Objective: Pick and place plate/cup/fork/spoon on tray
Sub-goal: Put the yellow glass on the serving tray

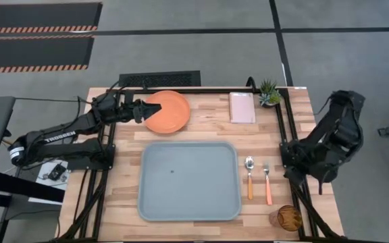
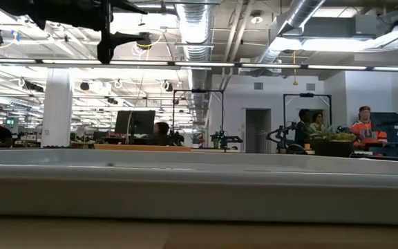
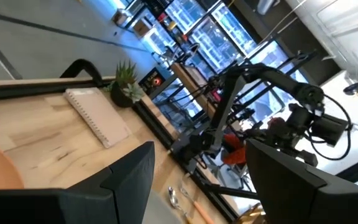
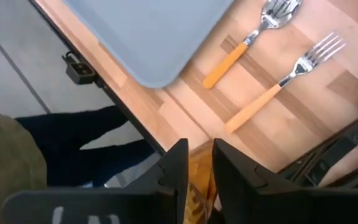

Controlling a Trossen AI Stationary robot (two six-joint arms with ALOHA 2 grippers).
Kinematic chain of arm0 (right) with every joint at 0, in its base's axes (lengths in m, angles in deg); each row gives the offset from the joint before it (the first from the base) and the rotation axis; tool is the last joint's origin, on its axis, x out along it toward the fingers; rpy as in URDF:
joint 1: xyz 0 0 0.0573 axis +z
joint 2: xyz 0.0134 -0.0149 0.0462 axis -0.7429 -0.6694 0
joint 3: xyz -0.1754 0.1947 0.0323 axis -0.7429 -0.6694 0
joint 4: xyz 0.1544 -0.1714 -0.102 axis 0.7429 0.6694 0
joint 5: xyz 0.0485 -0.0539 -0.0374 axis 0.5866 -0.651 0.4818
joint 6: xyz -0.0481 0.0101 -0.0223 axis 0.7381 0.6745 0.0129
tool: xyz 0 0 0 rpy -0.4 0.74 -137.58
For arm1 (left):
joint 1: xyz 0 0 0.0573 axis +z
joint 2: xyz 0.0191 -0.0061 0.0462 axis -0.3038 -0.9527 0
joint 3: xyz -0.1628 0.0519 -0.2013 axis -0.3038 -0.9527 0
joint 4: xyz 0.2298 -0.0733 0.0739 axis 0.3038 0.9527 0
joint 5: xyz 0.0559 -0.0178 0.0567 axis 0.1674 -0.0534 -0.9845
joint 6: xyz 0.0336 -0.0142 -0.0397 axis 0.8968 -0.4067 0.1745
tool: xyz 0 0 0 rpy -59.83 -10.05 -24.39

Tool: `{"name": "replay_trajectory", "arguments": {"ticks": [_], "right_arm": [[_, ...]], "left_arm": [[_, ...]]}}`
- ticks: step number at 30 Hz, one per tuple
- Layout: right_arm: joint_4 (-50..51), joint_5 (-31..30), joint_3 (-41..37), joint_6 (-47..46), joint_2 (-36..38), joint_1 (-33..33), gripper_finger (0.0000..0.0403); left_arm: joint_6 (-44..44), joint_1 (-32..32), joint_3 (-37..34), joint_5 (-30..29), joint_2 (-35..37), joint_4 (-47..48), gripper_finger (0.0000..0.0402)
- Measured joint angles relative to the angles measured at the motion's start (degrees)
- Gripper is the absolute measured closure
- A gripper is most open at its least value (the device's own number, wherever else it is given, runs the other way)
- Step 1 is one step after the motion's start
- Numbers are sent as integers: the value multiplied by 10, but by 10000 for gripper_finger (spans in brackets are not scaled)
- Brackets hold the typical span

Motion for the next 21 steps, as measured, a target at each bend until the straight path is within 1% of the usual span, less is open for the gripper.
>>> {"name": "replay_trajectory", "arguments": {"ticks": [4, 9, 12, 16, 21], "right_arm": [[-5, -2, 0, 17, 2, -2, 292], [-14, -3, 0, 56, 1, -15, 260], [-11, -2, 0, 61, 0, -18, 241], [-11, -1, 0, 60, 1, -11, 218], [-11, -1, 0, 60, -4, 6, 202]], "left_arm": [[-1, 0, 0, 7, -3, -1, 161], [-1, 0, 0, 9, 0, -3, 162], [-1, 0, 0, 12, 0, -2, 161], [-2, 0, 0, 12, 0, -2, 162], [-6, 0, 0, 12, 0, -3, 161]]}}
